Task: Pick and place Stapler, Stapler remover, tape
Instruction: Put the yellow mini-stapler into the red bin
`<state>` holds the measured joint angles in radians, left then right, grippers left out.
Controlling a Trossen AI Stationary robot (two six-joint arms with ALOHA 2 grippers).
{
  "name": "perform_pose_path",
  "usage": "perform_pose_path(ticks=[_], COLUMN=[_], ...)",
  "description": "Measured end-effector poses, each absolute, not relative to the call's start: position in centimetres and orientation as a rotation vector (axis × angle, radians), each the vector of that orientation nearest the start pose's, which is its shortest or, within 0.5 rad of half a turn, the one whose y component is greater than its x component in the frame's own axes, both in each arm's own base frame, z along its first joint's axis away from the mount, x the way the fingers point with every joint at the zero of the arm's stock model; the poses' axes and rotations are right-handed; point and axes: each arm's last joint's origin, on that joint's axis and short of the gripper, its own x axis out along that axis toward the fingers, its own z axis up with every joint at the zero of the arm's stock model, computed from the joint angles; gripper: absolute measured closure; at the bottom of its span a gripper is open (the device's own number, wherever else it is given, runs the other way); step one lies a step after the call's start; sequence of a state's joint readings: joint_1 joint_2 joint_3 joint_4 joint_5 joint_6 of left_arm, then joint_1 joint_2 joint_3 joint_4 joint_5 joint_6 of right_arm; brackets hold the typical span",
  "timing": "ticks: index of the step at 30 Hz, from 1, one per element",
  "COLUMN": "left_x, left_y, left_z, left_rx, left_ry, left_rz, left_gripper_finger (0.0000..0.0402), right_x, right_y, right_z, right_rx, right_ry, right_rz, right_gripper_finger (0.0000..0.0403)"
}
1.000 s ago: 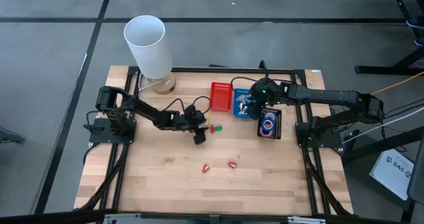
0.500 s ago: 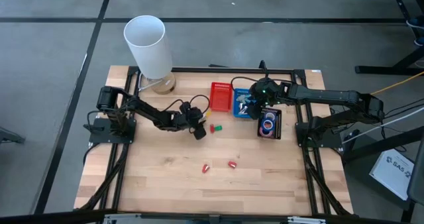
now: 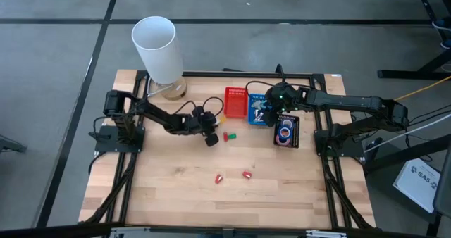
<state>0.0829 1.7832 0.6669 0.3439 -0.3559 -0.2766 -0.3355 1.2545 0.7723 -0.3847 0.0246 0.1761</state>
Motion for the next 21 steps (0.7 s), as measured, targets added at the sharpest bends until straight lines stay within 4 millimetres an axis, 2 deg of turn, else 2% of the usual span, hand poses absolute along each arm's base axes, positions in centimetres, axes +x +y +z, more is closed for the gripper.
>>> perform_pose_path(ticks=[8,15,21], left_x=[30.3,30.4,30.0], left_y=[3.9,3.3,2.8], left_z=[10.2,10.5,12.2], left_rx=[-0.171,-0.181,-0.167], left_ry=[0.708,0.718,0.705], left_rz=[0.502,0.413,0.381], left_gripper_finger=[0.0339,0.034,0.034], right_x=[23.1,23.2,23.2], right_y=[-8.1,-8.1,-8.2], right_z=[22.0,22.0,22.1], right_rx=[0.298,0.299,0.298], right_ry=[0.831,0.83,0.82], right_rz=[-0.413,-0.413,-0.412], right_gripper_finger=[0.0205,0.0205,0.0205])
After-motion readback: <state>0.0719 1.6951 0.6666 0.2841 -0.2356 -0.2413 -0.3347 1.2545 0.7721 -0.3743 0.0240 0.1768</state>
